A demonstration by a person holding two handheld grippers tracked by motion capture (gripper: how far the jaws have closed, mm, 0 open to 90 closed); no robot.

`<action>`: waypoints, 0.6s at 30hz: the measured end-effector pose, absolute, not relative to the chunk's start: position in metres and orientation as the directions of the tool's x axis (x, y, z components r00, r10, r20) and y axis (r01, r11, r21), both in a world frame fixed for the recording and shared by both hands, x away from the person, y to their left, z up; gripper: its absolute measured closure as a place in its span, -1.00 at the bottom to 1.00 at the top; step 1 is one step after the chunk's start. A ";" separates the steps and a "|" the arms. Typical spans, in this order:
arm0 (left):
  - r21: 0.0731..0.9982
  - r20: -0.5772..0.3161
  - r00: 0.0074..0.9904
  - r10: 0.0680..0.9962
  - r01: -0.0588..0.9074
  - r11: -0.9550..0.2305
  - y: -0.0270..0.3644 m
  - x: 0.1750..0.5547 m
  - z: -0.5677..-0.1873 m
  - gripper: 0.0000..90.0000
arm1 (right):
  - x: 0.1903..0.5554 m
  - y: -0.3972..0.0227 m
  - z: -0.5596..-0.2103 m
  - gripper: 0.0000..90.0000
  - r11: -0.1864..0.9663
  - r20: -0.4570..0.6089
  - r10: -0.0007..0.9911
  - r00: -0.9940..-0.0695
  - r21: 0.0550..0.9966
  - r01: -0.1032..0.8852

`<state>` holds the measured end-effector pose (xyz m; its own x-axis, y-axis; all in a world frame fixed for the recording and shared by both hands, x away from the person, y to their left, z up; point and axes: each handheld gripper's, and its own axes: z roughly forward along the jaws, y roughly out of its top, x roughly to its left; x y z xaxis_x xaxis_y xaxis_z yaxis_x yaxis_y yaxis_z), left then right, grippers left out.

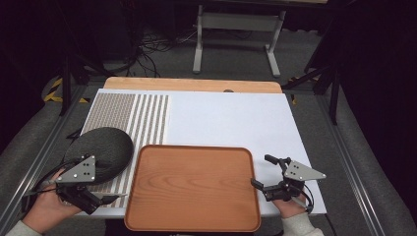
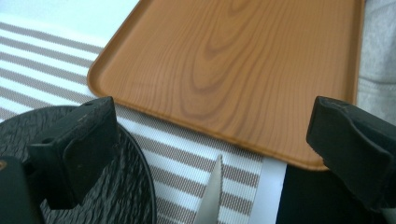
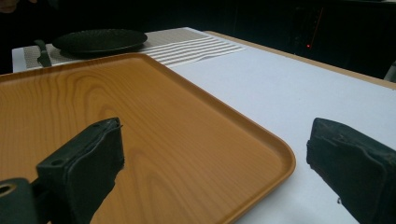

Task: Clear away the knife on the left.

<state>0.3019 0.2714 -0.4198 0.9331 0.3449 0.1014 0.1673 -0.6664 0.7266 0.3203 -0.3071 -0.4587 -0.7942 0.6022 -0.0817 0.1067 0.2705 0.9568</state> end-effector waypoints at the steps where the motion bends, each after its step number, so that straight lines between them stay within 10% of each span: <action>1: 0.718 0.104 0.934 0.343 0.168 -0.676 0.272 0.303 -0.420 -0.92 | 0.321 -0.307 -0.459 -0.90 0.271 -0.079 0.601 -0.795 0.956 0.111; 18: 0.595 0.106 0.940 0.324 0.201 -0.778 0.282 0.308 -0.424 -0.89 | 0.321 -0.306 -0.460 -0.89 0.284 -0.082 0.597 -0.798 0.952 0.114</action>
<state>0.3076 0.2816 -0.4235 0.9401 0.3242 0.1055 0.2014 -0.7778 0.5953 0.3210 -0.3061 -0.4598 -0.7983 0.5966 -0.0825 0.1140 0.2842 0.9520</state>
